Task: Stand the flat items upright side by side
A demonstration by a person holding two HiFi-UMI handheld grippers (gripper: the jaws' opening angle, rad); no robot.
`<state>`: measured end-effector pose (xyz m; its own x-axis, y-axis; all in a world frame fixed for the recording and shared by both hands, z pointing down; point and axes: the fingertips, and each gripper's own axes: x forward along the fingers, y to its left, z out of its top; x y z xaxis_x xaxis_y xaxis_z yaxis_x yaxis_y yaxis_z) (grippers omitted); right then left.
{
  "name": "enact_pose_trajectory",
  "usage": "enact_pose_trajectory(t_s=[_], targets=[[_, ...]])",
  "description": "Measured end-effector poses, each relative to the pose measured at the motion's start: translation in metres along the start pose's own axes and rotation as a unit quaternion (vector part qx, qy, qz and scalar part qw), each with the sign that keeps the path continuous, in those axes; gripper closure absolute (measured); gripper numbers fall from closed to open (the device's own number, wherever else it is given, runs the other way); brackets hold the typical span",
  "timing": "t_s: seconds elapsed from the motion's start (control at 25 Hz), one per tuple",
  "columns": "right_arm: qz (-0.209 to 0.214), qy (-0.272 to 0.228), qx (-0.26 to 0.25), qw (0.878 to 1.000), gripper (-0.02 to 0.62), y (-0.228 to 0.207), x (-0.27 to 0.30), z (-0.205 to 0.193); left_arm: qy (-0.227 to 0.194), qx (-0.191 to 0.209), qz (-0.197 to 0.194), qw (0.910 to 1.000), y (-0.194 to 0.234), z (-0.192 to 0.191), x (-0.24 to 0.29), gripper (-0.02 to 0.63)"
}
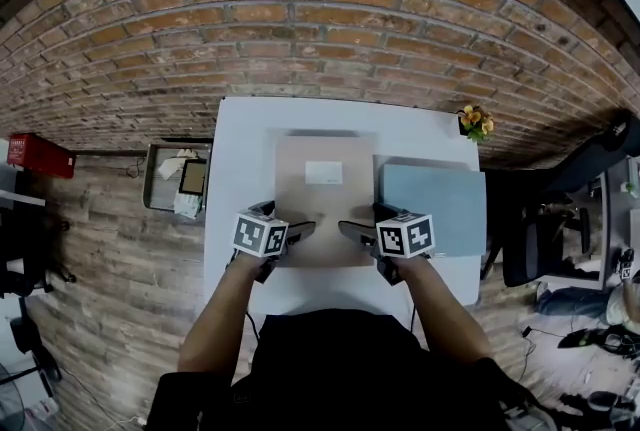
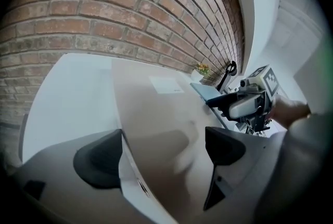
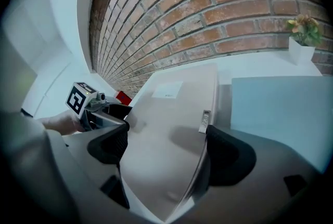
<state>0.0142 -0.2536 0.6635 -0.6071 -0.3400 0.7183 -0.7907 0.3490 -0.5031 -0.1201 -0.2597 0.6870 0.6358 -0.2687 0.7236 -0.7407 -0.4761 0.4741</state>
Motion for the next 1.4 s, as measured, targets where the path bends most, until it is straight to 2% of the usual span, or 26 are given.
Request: enact_pose_trajectory(t_s=[0.24, 0.4, 0.52, 0.68, 0.8, 1.04, 1.16, 1.4], targets=[[0.016, 0.026, -0.022, 0.999, 0.118, 0.018, 0.013, -0.001, -0.004, -0.022, 0.006, 0.9997, 0.014, -0.013, -0.018, 0.087], [-0.006, 0.054, -0.03, 0.998, 0.123, 0.01, 0.026, 0.011, 0.008, -0.036, 0.005, 0.9993, 0.03, -0.024, -0.025, 0.087], [-0.015, 0.071, -0.024, 0.997, 0.123, 0.001, 0.039, 0.015, -0.007, -0.045, 0.016, 0.9989, 0.042, -0.016, -0.03, 0.089], [-0.008, 0.084, 0.005, 0.996, 0.121, -0.005, 0.05, 0.018, -0.013, -0.037, 0.012, 0.9992, 0.043, -0.001, -0.029, 0.088], [-0.009, 0.098, 0.0, 0.995, 0.121, -0.007, 0.056, 0.021, -0.001, -0.029, 0.007, 0.9996, 0.041, 0.002, -0.021, 0.089], [0.002, 0.108, 0.03, 0.994, 0.104, -0.002, 0.073, 0.028, 0.021, -0.013, 0.03, 0.9993, 0.049, -0.002, -0.009, 0.087], [-0.001, 0.131, 0.033, 0.991, 0.1, -0.007, 0.085, 0.013, 0.028, -0.026, 0.019, 0.9991, 0.052, -0.005, -0.006, 0.087], [-0.009, 0.12, 0.036, 0.992, 0.097, -0.009, 0.087, 0.012, 0.031, -0.041, -0.003, 0.9987, 0.055, -0.007, 0.0, 0.086]])
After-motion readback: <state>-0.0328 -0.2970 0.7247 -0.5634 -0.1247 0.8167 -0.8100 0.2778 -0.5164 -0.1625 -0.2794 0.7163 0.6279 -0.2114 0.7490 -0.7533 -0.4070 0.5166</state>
